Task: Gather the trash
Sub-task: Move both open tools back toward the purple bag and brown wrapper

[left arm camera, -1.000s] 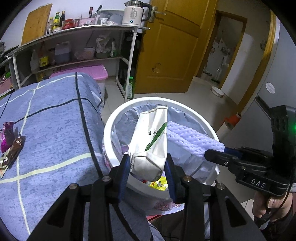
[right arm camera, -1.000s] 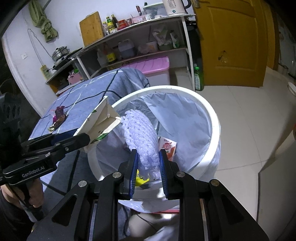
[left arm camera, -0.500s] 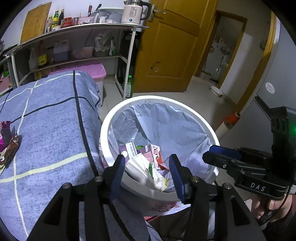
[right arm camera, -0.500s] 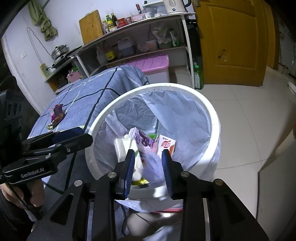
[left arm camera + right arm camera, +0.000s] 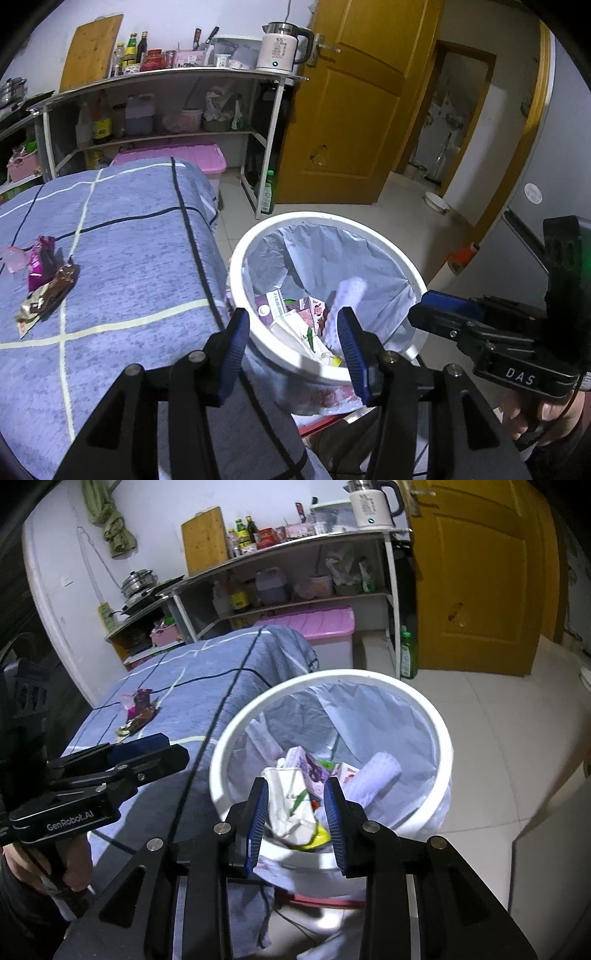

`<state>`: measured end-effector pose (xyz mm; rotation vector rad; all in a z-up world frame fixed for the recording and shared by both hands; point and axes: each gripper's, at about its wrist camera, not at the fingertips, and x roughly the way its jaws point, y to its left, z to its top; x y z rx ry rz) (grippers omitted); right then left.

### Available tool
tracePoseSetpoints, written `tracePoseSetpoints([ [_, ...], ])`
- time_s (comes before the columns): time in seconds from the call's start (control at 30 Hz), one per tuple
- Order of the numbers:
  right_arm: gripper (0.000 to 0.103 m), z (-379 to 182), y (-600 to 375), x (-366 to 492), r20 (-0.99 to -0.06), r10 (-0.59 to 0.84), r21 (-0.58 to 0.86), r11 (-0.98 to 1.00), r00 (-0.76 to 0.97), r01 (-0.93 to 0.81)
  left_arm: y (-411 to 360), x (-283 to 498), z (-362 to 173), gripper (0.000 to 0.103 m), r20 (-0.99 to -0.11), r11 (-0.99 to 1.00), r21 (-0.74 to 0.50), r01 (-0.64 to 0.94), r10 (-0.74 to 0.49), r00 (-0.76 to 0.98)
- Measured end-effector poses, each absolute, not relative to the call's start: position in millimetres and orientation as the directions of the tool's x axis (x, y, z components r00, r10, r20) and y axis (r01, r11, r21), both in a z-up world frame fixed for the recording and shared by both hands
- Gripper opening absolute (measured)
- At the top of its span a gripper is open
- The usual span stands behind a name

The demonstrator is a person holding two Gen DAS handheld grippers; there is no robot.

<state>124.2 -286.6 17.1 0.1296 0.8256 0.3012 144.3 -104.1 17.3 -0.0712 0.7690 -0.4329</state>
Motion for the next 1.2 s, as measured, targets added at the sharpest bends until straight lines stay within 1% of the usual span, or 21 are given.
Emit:
tracePoseSetpoints([
  [0.27, 0.034, 28, -266, 114, -0.69, 0.322, 0.201, 0.946, 0.648, -0.256, -86, 133, 23, 0.051, -0.642, 0.921, -0.223, 0.319, -0.385, 0.663],
  [0.67, 0.036, 34, -248, 110, -0.681, 0.343, 0.194, 0.936, 0.646, -0.293, -54, 122, 25, 0.051, -0.625, 0.938, -0.226, 0.261, -0.346, 0.7],
  [1.07, 0.036, 28, -202, 120, -0.681, 0.434, 0.231, 0.892, 0.59, -0.389, 14, 113, 12, 0.051, -0.642, 0.971, -0.215, 0.106, -0.222, 0.734],
  [1.2, 0.039, 25, -185, 124, -0.681, 0.46, 0.238, 0.875, 0.569, -0.422, 37, 114, 11, 0.051, -0.64, 0.977, -0.205, 0.051, -0.174, 0.748],
])
